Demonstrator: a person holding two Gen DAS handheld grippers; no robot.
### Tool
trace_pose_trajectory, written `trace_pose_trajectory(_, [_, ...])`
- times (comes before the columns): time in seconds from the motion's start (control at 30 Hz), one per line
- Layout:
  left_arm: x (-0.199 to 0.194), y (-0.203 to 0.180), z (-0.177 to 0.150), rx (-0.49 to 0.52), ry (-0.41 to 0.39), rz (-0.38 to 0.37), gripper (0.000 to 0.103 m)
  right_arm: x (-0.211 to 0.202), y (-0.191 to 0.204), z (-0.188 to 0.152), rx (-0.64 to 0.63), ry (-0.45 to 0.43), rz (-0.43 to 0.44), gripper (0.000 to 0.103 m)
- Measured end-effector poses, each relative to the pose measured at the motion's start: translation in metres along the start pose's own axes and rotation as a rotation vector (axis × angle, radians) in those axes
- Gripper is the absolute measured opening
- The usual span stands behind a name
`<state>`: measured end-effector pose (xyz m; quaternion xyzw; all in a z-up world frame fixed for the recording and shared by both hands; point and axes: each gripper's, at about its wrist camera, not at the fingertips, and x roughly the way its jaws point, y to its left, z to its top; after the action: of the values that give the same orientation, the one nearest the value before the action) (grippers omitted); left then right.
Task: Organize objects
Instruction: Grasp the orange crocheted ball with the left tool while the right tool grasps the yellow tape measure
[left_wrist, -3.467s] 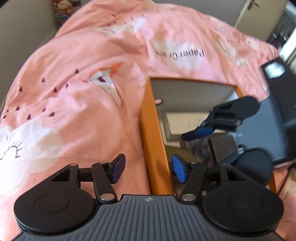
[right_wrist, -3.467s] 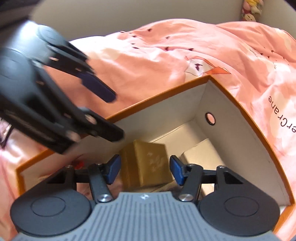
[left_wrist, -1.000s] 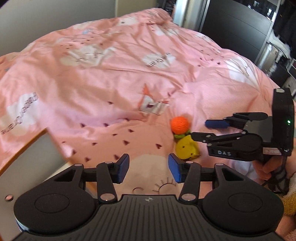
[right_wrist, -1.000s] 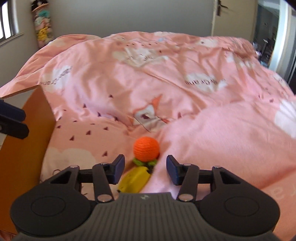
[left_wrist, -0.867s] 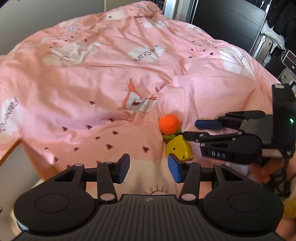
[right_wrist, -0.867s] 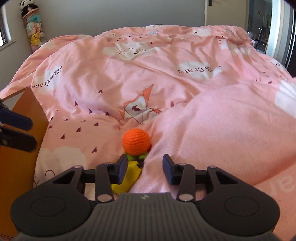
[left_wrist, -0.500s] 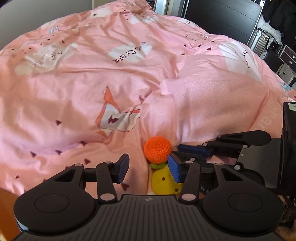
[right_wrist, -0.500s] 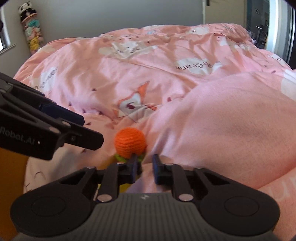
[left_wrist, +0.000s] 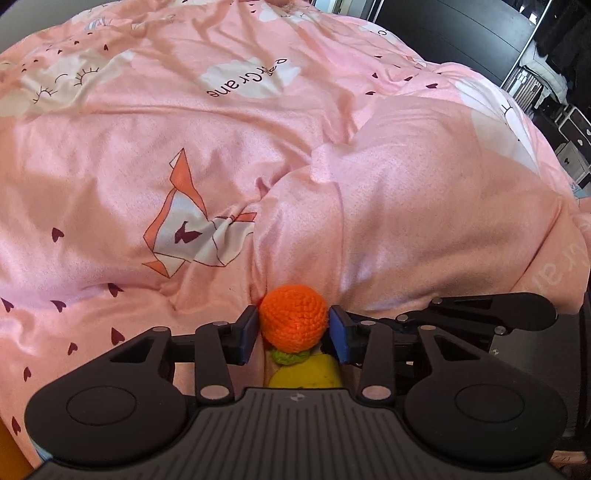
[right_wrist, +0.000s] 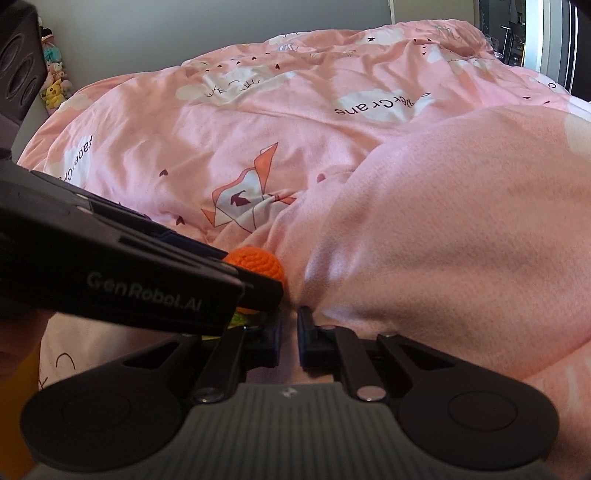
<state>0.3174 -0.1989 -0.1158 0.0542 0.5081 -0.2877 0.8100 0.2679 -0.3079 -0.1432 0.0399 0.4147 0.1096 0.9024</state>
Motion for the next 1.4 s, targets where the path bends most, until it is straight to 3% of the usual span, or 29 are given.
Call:
trace_pose_trajectory(0.2, [-0.022,0.004,-0.008,-0.033,-0.043,0.016,0.046,-0.003,0.002,-0.001,-0.013,-0.011,-0.004,0.009])
trace_pose_trajectory(0.37, [-0.055,0.011,-0.019,-0.026,-0.081,0.087,0.046,-0.017,0.006,-0.002,-0.029,-0.076,0.014,0.010])
trace_pose_trajectory(0.5, [-0.079,0.020,-0.033,-0.058,-0.082,0.105,0.046,-0.032,0.011,-0.003,-0.066,-0.148,0.079,0.026])
trace_pose_trajectory(0.67, [-0.107,0.025,-0.054,-0.089,-0.116,0.131,0.046,-0.034,0.031,-0.009,-0.186,-0.129,0.150,0.043])
trace_pose_trajectory(0.8, [-0.131,0.032,-0.069,-0.128,-0.148,0.134,0.046,-0.029,0.047,-0.016,-0.291,-0.094,0.109,0.068])
trace_pose_trajectory(1.17, [-0.193,0.056,-0.104,-0.219,-0.216,0.210,0.046,-0.011,0.066,-0.029,-0.416,-0.007,0.024,0.068])
trace_pose_trajectory(1.3, [-0.212,0.064,-0.115,-0.259,-0.233,0.192,0.046,-0.007,0.068,-0.032,-0.434,0.013,-0.001,0.066])
trace_pose_trajectory(1.4, [-0.230,0.064,-0.123,-0.249,-0.264,0.239,0.046,-0.007,0.070,-0.033,-0.445,0.016,-0.012,0.066])
